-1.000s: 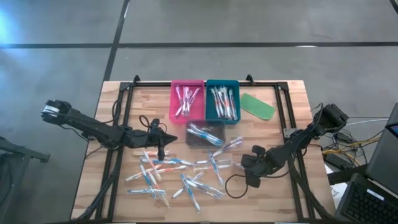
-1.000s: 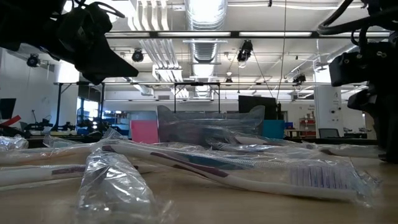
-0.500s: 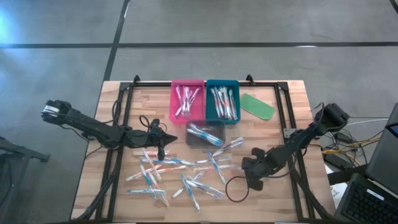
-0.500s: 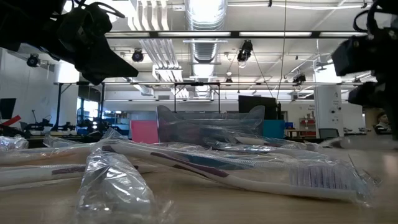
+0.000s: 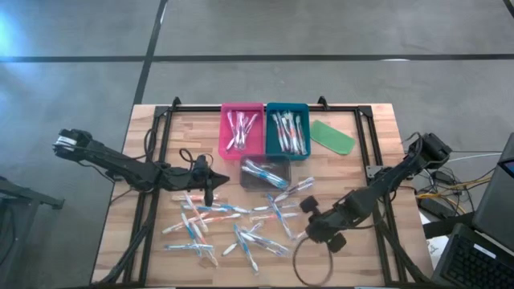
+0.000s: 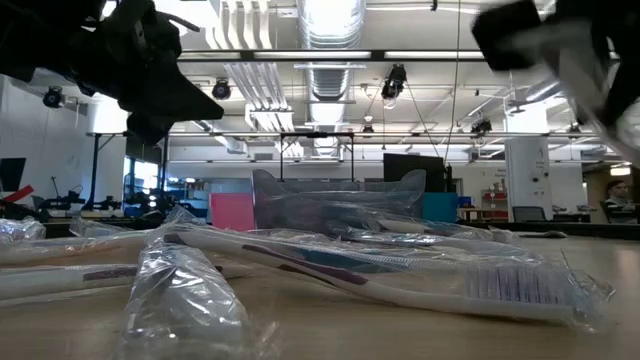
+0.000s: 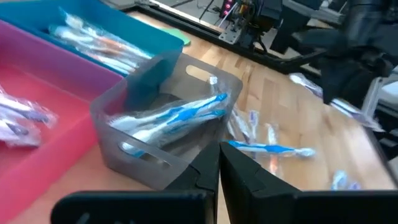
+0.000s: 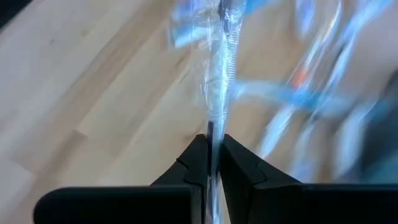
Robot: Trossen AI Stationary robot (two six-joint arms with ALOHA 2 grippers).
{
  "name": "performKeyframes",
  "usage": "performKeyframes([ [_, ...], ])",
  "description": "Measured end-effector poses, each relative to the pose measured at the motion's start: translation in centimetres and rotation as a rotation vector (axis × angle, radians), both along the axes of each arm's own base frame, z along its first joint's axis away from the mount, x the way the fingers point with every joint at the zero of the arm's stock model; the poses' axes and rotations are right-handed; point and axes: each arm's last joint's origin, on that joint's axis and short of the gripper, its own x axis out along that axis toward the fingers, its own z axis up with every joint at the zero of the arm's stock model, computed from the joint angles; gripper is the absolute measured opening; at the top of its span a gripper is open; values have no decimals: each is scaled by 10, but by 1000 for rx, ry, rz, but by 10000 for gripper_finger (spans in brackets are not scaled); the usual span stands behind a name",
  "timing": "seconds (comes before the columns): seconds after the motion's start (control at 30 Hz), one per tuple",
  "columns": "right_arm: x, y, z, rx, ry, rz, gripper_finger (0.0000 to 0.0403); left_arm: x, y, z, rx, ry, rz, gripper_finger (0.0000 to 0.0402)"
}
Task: Pick & Place Toothbrushes
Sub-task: Put the purple toothbrush into the pink bin
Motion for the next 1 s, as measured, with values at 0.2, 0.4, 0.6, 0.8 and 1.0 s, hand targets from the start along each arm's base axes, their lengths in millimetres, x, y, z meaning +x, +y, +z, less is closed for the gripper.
performKeyframes([
  [0.2, 17, 1, 36, -314, -262, 51, 22, 1, -5, 3, -120, -30, -151, 16],
  [0.4, 28, 6, 57, -696, -400, 157, 22, 2, -10, 6, -257, -41, -277, 16],
  [0.6, 52, 18, 51, -1037, -403, 254, 22, 2, -11, 7, -271, -57, -300, 16],
  [0.8, 78, 33, 35, -1325, -296, 312, 22, 3, -11, 8, -271, -65, -300, 18],
  [1.0, 99, 46, 21, -1478, -205, 388, 22, 5, -10, 6, -206, -67, -277, 29],
])
